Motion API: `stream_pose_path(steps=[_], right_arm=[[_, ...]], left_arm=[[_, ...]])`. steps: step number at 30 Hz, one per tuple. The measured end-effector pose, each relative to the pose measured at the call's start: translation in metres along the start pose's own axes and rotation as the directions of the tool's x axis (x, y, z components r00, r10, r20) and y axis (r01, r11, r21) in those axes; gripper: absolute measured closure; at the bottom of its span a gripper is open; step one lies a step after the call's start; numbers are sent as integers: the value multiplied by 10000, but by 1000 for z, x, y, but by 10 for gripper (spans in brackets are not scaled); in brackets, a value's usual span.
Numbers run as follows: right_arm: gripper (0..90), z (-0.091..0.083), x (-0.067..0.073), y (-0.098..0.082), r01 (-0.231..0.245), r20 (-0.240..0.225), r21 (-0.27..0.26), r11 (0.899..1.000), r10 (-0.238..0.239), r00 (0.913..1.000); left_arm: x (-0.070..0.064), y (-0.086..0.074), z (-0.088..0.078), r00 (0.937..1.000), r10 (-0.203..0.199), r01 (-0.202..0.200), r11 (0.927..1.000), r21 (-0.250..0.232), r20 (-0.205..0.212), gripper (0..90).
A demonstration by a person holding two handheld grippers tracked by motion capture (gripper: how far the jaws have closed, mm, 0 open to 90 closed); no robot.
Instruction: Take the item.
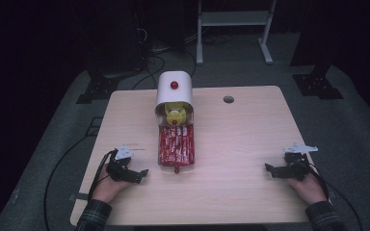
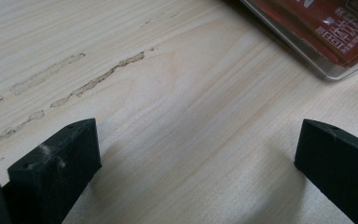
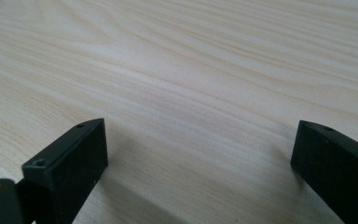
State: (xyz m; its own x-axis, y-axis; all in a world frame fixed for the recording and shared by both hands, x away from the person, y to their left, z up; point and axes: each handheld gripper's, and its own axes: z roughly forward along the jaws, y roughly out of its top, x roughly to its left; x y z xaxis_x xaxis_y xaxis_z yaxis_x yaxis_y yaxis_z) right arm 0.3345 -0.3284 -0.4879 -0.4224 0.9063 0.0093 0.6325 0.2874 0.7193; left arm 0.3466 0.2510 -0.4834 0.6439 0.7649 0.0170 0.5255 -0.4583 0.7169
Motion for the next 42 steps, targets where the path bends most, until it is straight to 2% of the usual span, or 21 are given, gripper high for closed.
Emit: stream_pose_path(steps=[8,12,19,26,29,42], right_arm=[[29,0,0,0,4,-3,3,10000,-4,10000],[29,0,0,0,0,-5,6,10000,0,10000],[29,0,0,0,0,-5,6,10000,0,10000],[29,0,0,0,-23,-9,19,10000,23,10000],[29,0,0,0,-3,-5,7,10000,3,10000],[30,0,0,0,-24,-12,13,10000,24,10000]], left_arm=[[0,1,1,9999,-24,24,10000,14,-107,0],[0,5,-1,9998,5,0,9997,242,-209,0],[-2,11,-6,9999,-131,131,9998,-153,-2,0],[-2,16,-10,9999,-153,152,9995,-279,-43,0],[-2,17,-14,9996,-277,276,9982,-529,-1,22],[-1,25,-23,9992,-403,403,9964,-740,19,52]])
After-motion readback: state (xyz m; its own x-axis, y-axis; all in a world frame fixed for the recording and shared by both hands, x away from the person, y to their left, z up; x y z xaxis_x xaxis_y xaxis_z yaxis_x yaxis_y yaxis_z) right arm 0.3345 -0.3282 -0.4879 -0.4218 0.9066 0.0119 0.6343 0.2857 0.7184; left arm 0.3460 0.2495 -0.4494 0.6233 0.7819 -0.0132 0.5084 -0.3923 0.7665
